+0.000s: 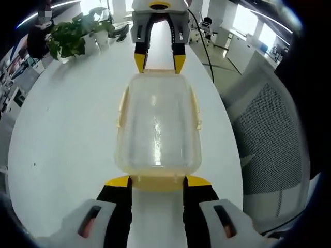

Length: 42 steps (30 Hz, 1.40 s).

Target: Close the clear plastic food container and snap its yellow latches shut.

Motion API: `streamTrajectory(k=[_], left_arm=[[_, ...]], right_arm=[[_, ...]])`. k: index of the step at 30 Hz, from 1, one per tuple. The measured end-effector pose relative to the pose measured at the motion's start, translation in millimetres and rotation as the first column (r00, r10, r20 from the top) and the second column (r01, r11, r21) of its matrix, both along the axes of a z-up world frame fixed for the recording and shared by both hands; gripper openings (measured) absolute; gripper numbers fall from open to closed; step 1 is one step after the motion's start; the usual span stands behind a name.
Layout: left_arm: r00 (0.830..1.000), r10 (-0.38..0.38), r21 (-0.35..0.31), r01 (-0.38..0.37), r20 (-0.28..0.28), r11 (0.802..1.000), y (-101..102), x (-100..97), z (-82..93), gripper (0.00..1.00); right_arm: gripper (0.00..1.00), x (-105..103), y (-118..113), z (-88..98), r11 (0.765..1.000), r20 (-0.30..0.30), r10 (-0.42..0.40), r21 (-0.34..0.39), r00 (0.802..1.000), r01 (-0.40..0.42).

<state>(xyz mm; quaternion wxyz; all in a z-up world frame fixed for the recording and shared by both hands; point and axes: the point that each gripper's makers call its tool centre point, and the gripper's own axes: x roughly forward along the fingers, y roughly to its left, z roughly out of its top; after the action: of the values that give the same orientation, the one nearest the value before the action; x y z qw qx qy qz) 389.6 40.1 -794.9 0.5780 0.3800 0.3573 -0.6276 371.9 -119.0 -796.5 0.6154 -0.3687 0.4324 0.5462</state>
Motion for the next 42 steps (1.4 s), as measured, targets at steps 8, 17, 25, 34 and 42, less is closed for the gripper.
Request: streamTrajectory(k=[8,17,25,34,42], left_arm=[[1.000,0.008,0.000,-0.008,-0.001,1.000,-6.7,-0.4,0.2,0.37],[1.000,0.014,0.005,-0.014,-0.001,1.000,-7.3,-1.5,-0.3,0.37],[1.000,0.012,0.004,-0.012,0.005,1.000,-9.0,-2.4,-1.2,0.37],[1.000,0.011,0.006,-0.011,0.009,1.000,-13.3,-5.5,-1.4,0.37],[1.000,0.018,0.017,-0.019,0.012,1.000,-12.1,-5.4,-4.5,0.37]], right_arm=[[0.37,2.0,-6.9,0.1,1.000,0.010,0.012,-0.006,1.000,-0.012],[0.37,1.3,-7.7,-1.1,1.000,0.009,0.014,-0.007,1.000,-0.014],[0.37,-0.2,-9.4,-3.8,1.000,0.011,0.008,-0.002,1.000,-0.008],[0.37,-1.2,-13.4,-5.7,1.000,0.020,0.018,-0.011,1.000,-0.018],[0.37,-2.0,-11.9,-7.3,1.000,0.025,0.019,-0.010,1.000,-0.019]])
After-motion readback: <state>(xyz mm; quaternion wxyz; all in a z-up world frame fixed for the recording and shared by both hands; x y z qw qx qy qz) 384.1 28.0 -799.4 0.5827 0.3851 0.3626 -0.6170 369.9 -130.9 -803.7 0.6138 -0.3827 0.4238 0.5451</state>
